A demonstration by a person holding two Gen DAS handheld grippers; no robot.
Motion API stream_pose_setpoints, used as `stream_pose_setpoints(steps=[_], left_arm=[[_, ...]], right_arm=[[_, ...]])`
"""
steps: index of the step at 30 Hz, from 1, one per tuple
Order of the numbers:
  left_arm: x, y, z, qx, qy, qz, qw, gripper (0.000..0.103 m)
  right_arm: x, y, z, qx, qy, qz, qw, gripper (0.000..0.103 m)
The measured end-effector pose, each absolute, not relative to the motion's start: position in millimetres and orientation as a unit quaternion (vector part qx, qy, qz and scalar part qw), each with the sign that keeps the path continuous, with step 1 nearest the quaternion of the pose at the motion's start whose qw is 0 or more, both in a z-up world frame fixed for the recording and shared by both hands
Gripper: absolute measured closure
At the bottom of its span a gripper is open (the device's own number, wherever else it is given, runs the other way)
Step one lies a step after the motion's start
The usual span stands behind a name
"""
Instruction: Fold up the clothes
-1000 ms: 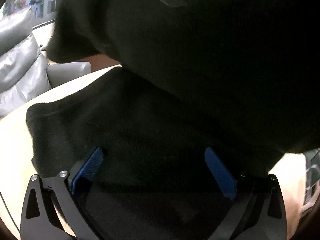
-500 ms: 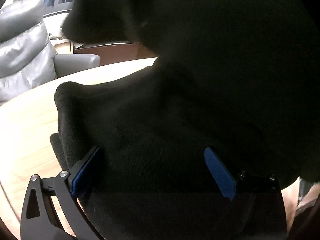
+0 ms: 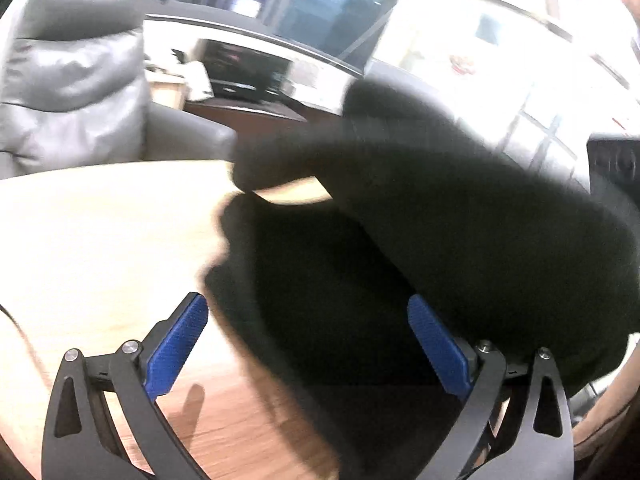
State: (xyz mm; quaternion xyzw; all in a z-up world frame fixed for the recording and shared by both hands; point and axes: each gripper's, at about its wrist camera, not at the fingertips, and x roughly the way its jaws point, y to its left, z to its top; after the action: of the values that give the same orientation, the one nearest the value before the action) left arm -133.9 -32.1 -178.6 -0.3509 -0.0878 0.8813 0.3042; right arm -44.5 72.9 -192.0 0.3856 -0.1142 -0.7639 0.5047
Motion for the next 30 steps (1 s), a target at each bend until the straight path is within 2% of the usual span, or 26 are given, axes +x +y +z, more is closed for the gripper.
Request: stream_pose_setpoints(steps=[2,7,9,10,11,12,13,14,16,20,25,30], left_arm=[[-136.8,-45.3,-169.0,-0.345,-0.089,0.889,0.287,0.002],[-125.9,-66.4,-141.8,-0.322,-0.079,0.905,0.265,0.002],[-124.2,-64.9,-126.5,-0.319,-0.08,0.906,0.266,0.002],[-123.0,-63.2,-115.6,-0.317,-0.08,0.905,0.271,0.002],[-121.8,-61.5,-104.7,-0.315,-0.081,0.904,0.276,0.001],[-120.6,-58.6,-93.7,-0.314,-0.082,0.902,0.285,0.0],[-119.6,-53.2,-82.3,-0.313,-0.086,0.897,0.3,0.0],[-119.6,-45.8,-72.1,-0.313,-0.089,0.89,0.319,0.0],[-123.6,-20.6,-58.3,-0.317,-0.085,0.87,0.368,0.0],[-123.1,45.0,-63.4,-0.368,-0.006,0.82,0.439,0.0],[-119.7,78.6,-131.7,-0.488,0.093,0.763,0.414,0.003],[-101.2,61.1,-160.6,-0.5,0.134,0.769,0.375,0.0]], right_arm=[[-45.1,61.9,-206.5,0.4,-0.108,-0.759,0.502,0.084],[-42.6,22.6,-241.2,0.441,-0.029,-0.758,0.48,0.082],[-38.8,13.0,-241.6,0.442,-0.001,-0.763,0.472,0.077],[-36.3,10.2,-238.6,0.441,0.006,-0.764,0.47,0.067],[-33.6,9.4,-234.4,0.441,0.006,-0.764,0.471,0.051],[-29.6,10.1,-227.8,0.439,0.003,-0.764,0.472,0.044],[-23.9,12.3,-218.6,0.434,-0.001,-0.768,0.472,0.032],[-18.1,14.6,-209.3,0.428,-0.004,-0.771,0.471,0.026],[-6.7,30.2,-187.9,0.416,-0.043,-0.767,0.487,0.022],[10.8,70.3,-158.8,0.432,-0.104,-0.755,0.481,0.019],[45.1,120.1,-137.5,0.484,-0.119,-0.745,0.443,0.019],[74.3,179.4,-121.6,0.508,-0.108,-0.781,0.346,0.019]])
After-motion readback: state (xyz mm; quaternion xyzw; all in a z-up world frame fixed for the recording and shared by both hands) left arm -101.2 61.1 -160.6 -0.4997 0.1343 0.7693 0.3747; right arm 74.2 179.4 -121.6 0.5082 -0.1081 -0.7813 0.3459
